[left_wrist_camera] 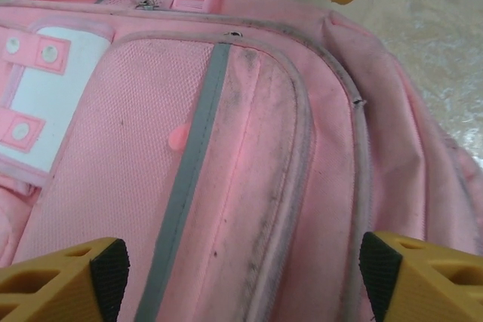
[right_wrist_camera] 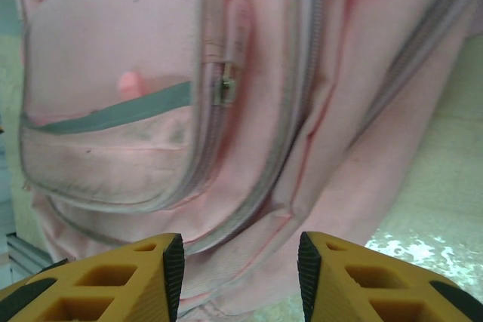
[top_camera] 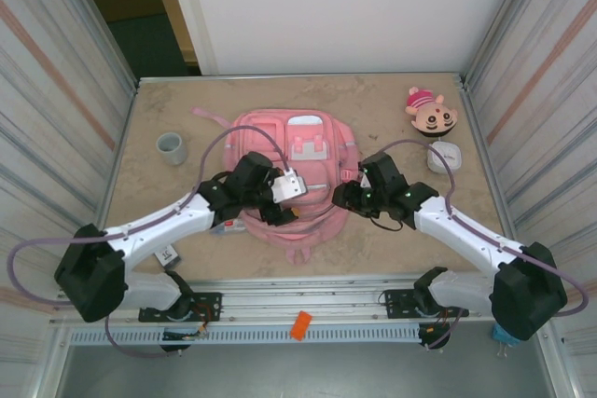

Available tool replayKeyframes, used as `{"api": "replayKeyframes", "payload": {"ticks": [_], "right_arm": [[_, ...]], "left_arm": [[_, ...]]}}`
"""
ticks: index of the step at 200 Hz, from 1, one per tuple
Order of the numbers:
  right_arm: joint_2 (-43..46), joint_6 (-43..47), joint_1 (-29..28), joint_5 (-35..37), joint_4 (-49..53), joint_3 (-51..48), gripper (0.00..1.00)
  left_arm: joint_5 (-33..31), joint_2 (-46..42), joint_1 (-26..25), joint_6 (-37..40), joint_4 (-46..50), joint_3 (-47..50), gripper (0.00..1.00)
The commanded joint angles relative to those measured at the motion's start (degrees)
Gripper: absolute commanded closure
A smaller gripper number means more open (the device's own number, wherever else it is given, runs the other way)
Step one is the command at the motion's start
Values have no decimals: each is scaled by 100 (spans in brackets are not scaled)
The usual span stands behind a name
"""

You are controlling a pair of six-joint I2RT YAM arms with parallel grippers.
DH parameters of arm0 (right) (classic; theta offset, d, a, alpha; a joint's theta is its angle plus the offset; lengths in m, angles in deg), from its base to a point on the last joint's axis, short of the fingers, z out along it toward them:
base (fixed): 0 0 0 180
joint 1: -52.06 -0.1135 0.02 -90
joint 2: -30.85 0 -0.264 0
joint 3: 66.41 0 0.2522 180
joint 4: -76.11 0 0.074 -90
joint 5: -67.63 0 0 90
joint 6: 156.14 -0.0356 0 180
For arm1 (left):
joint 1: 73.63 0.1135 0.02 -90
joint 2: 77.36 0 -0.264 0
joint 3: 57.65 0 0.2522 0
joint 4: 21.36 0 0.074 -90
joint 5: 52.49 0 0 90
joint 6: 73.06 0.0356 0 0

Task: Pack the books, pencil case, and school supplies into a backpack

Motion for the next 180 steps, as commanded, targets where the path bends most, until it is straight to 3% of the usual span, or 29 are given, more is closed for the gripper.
{"api": "replayKeyframes", "payload": {"ticks": [1, 48, 65, 76, 90, 97, 115, 147, 180], "right_arm": [[164, -288, -8, 321, -144, -7, 54], [189, -162, 51, 262, 33, 22, 53], [165, -148, 51, 284, 12, 21, 53], [155, -103, 47, 284, -33, 25, 52], [168, 61, 53, 308, -1, 83, 52], [185, 198, 75, 346, 59, 133, 52], [239, 719, 225, 218, 99, 229, 52], [170, 1972, 897, -665, 178, 530, 49], [-43, 3110, 1545, -1579, -129, 689, 42]], "left_arm": [[-159, 324, -49, 513, 15, -354, 17], [-118, 1096, -99, 957, 99, -697, 16], [-202, 1291, -128, 986, 112, -800, 21], [-247, 1382, -141, 961, 118, -852, 31], [-231, 1357, -139, 842, 143, -892, 59], [-96, 1274, -110, 789, 97, -857, 72], [578, 899, 96, 531, -167, -604, 91], [1999, 130, 737, -174, -853, -36, 97], [2803, -443, 1143, -736, -1348, 245, 98]]}}
